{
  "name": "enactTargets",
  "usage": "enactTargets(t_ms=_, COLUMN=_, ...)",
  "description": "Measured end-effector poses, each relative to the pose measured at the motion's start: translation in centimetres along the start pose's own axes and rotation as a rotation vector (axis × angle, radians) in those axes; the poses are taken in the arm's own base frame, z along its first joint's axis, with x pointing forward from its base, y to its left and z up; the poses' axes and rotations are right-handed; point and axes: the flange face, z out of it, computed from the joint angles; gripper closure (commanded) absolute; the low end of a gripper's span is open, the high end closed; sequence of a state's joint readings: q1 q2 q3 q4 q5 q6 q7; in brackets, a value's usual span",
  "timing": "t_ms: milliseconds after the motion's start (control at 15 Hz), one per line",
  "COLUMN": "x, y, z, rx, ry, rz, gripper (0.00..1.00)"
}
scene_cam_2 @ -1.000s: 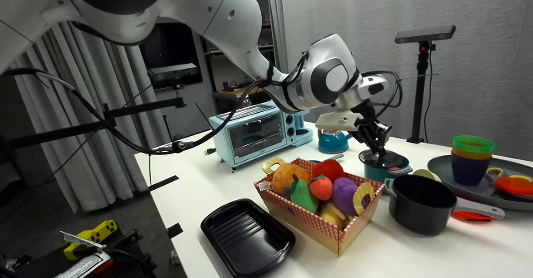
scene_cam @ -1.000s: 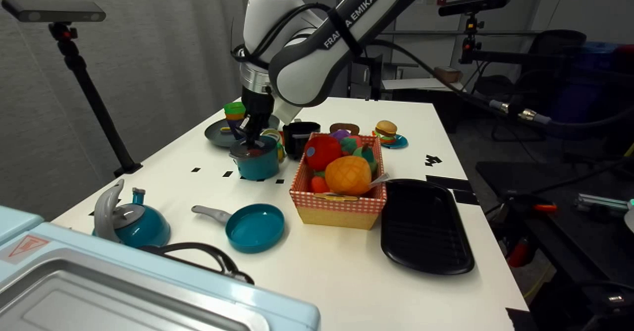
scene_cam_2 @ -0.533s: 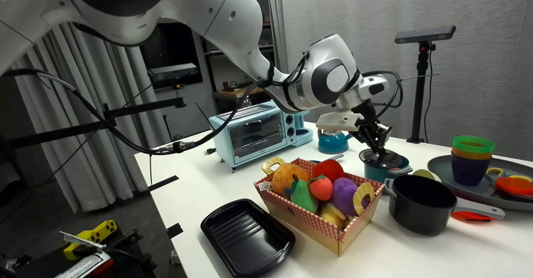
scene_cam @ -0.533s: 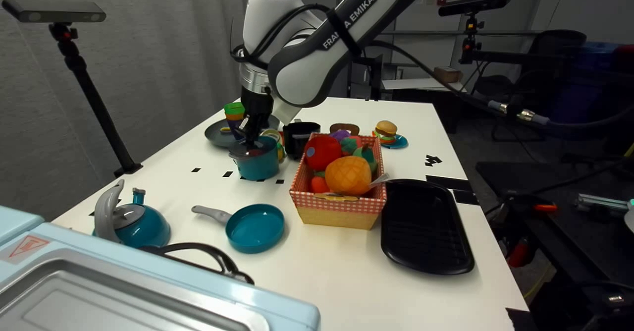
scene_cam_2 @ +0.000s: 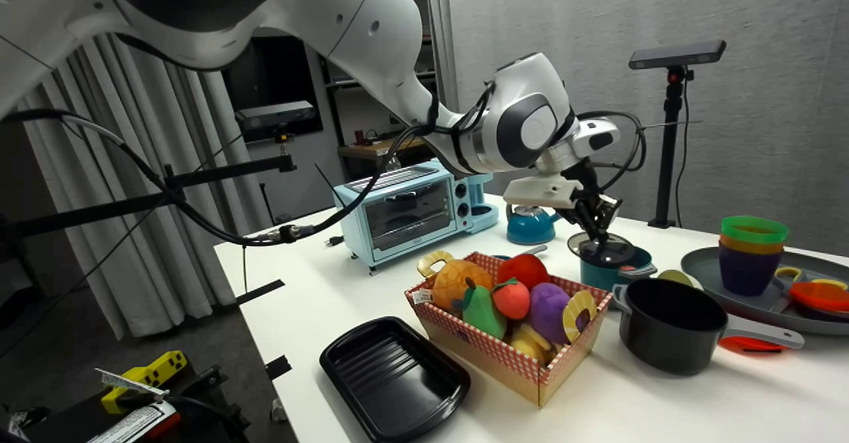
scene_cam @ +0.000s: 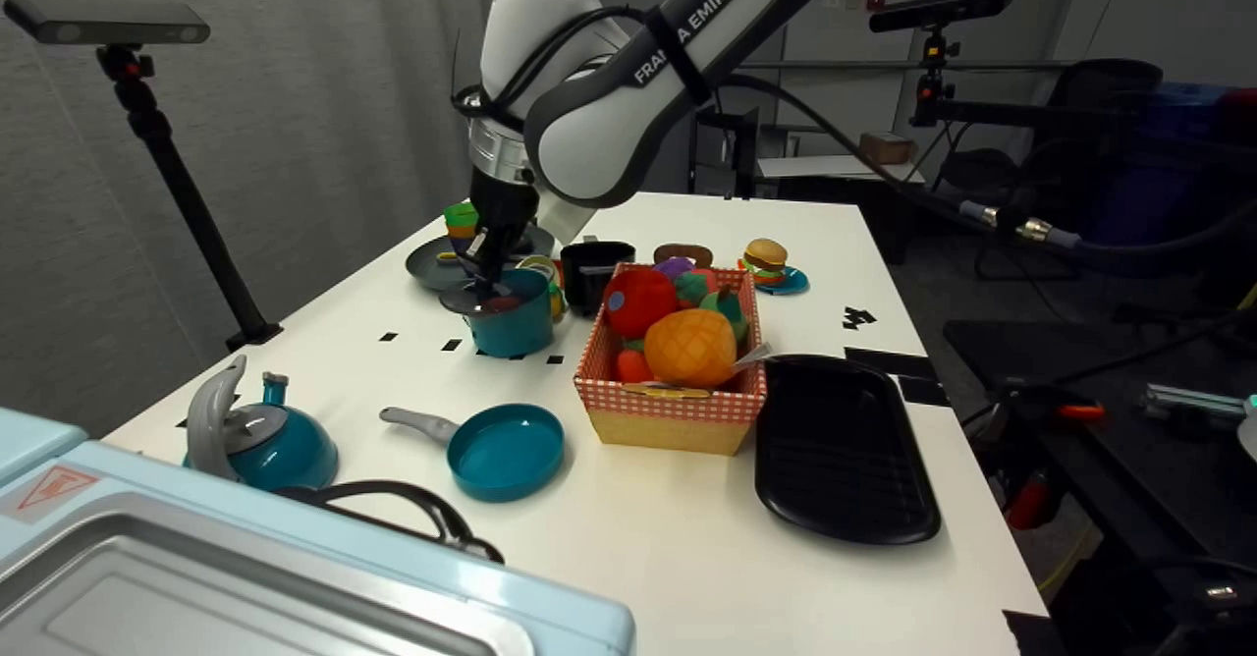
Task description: Move the black lid from the blue pot to the blue pan
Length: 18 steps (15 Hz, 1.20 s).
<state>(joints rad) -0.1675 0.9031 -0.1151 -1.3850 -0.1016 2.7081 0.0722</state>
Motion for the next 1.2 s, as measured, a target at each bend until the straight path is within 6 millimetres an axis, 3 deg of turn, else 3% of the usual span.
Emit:
enactTargets(t_ms=200, x=0.1, y=-1.7, z=-0.9, rx=0.039, ry=0.021, rz=-0.028, gripper=0.97)
enactTargets(t_ms=533, x=-0.5, y=-10.0, z=-5.7, rx=0.129, ry=0.084, rz=-0.121, gripper=0.97)
enactTargets(t_ms=800, x=-2.7, y=-14.7, z=-8.5, rx=0.172, ry=0.074, rz=-0.205, gripper=0.97)
enactTargets(t_ms=1000, x=-5.5, y=-15.8, z=-8.2, rx=0.169, ry=0.030, rz=-0.246, gripper=0.97)
enactTargets(t_ms=1200, x=-8.4, y=-14.3, z=-6.0, rx=0.129, ry=-0.003, rz=-0.279, gripper=0.97)
